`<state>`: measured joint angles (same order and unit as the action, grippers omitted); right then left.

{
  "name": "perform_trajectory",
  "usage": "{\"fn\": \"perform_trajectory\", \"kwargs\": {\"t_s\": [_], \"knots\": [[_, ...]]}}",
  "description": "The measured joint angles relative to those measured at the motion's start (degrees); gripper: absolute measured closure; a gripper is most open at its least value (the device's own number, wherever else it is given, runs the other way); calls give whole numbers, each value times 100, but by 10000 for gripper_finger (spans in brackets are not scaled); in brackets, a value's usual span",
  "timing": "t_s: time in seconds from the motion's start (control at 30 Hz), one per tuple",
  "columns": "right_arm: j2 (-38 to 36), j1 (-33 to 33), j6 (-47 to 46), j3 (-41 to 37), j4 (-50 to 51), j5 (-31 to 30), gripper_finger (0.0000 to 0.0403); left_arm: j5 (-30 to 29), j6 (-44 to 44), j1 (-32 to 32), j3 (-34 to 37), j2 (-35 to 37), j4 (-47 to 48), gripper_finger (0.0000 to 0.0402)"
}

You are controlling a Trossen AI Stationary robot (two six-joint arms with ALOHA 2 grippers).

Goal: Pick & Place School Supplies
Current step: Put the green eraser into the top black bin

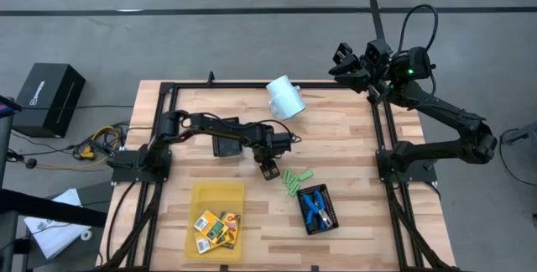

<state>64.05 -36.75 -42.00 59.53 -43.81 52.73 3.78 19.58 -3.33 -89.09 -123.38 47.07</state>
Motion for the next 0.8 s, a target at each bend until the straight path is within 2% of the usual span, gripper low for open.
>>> {"fn": "perform_trajectory", "kwargs": {"t_s": [0.17, 0.37, 0.43, 0.53, 0.8], "knots": [[0, 0, 0, 0, 0, 0, 303, 152, 154, 7, -45, -345, 21, 264], [0, -2, 0, 0, 0, -2, 303, 65, 172, 28, -43, -401, -20, 271], [0, -2, 0, 0, 2, -1, 303, -40, 46, 5, -34, -401, -28, 297], [1, -2, 7, 0, 1, -2, 303, -17, 13, -37, -30, -401, -32, 369], [1, -13, 62, 0, 0, -3, 303, -57, 17, -61, 32, -239, -225, 377]]}}
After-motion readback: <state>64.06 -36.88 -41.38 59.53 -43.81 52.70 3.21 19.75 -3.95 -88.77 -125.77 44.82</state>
